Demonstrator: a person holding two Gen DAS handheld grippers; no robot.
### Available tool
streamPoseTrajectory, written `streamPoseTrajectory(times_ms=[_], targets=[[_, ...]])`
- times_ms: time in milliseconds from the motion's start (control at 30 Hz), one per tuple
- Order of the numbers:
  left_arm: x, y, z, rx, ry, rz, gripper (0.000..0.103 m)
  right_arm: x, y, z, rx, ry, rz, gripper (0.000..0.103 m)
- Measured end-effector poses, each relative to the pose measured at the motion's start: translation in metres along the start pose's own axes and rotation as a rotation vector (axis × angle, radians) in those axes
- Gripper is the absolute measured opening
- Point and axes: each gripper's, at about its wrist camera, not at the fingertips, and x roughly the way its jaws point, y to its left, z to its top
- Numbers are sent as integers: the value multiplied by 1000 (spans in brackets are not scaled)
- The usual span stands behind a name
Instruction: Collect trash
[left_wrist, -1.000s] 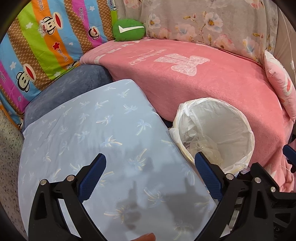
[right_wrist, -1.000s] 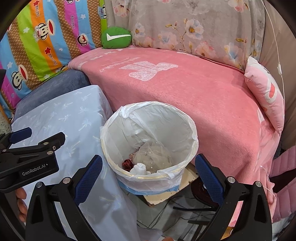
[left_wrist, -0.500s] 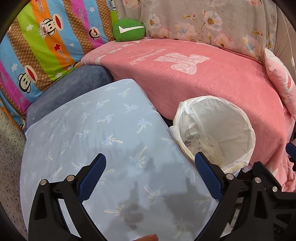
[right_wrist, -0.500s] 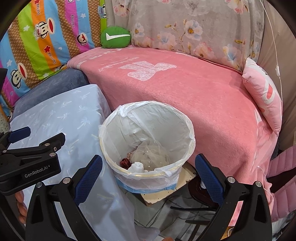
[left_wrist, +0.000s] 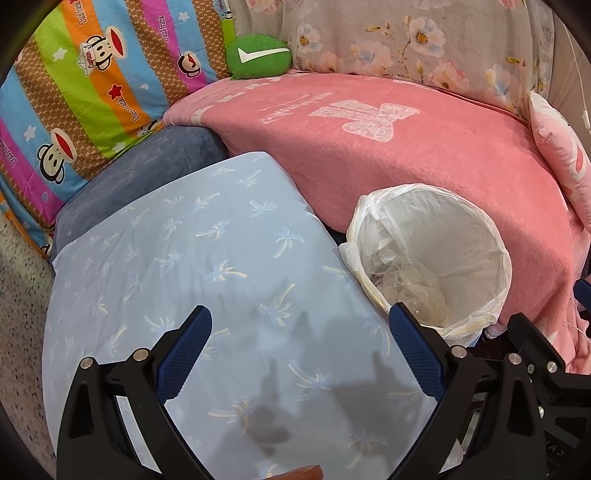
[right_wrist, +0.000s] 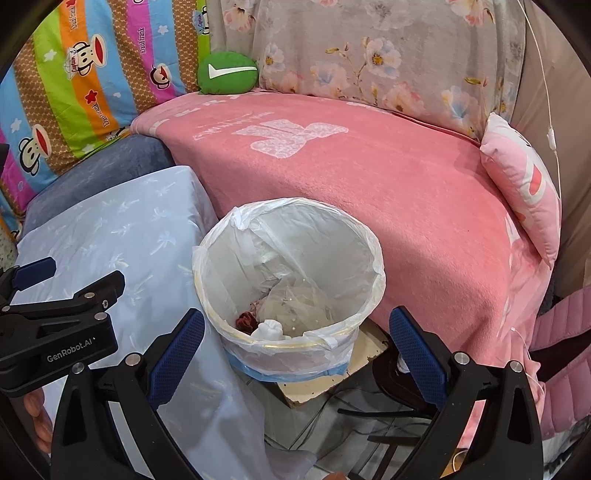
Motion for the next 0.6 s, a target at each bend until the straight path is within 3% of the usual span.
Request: streamPoseTrajectory(times_ms=[600], targets=[[1, -3, -6, 1, 12, 13, 93, 0, 0, -3, 6, 2, -2, 98]])
